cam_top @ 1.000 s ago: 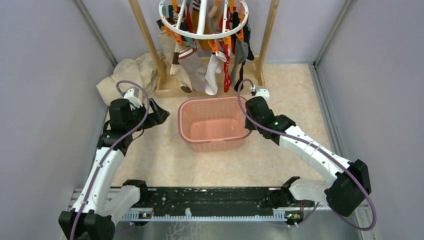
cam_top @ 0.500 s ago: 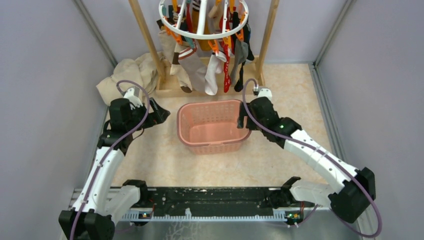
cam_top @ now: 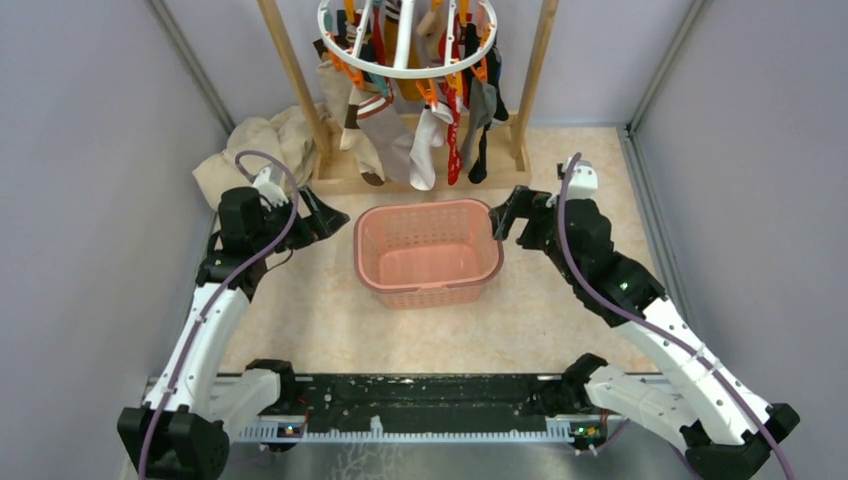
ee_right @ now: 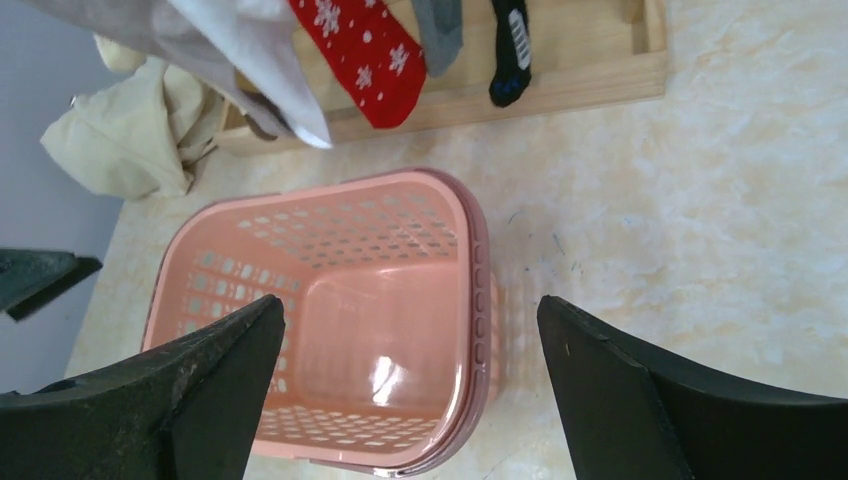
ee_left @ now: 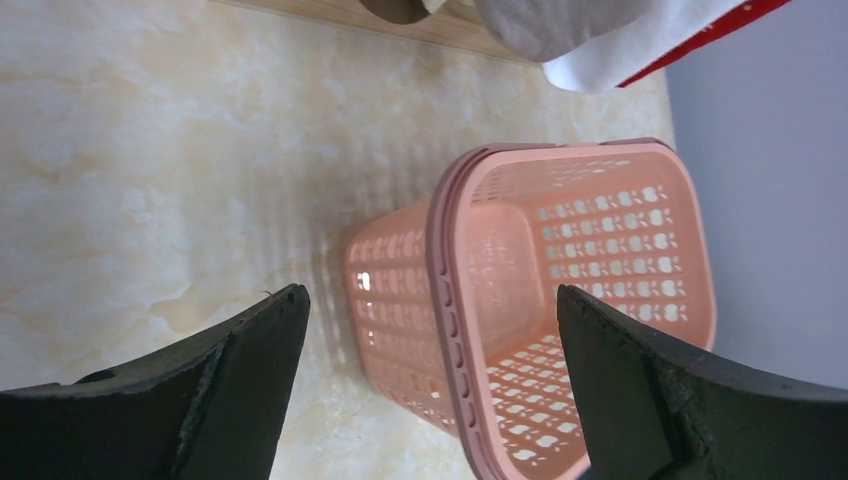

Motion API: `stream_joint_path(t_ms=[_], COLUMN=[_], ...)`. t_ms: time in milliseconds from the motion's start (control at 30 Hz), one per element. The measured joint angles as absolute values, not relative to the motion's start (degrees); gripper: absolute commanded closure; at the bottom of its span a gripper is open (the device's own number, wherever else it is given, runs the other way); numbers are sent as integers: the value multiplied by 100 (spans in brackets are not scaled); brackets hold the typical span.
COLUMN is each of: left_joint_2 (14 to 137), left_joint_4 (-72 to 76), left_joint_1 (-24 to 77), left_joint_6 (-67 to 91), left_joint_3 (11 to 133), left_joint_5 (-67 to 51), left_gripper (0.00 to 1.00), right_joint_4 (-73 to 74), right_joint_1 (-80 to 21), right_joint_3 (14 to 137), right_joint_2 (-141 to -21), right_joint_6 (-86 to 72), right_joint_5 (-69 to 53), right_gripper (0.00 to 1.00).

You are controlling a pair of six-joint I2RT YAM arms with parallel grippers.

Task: Remove the socks clipped to the hanger
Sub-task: Move the bin to the center of the board.

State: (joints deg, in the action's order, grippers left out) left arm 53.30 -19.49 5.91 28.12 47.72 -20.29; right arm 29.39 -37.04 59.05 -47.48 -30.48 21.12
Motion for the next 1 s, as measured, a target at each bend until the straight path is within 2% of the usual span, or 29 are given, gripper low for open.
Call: stream_joint_path(t_ms=[267, 467, 633, 833, 1000], left_joint_2=[5638, 4762, 3835, 3767, 3736], left_joint_4=[-1964, -1846, -1382, -1474, -1435], left_joint_1=[607, 613, 613, 613, 613], left_joint_6=[2899, 3114, 3420, 3420, 3229], left_joint_3=[5242, 4923, 4012, 3903, 4093], left_joint_5=[-2711, -2707, -2613, -2423, -2552], left_gripper=[1, 1, 1, 1, 1], right_joint_4=[2893, 2633, 2383, 2329, 2088], right_joint_1=[-3706, -3706, -3706, -3706, -3706], right_joint_3=[5433, 4897, 4569, 4547, 4539], right_joint_2=[-4687, -4257, -4458, -4775, -4451], right_joint_6=[-2510, -2209, -2353, -2714, -2705], right_joint_5=[1345, 1186, 1214, 1374, 1111], right_gripper=[3, 4, 1, 2, 2])
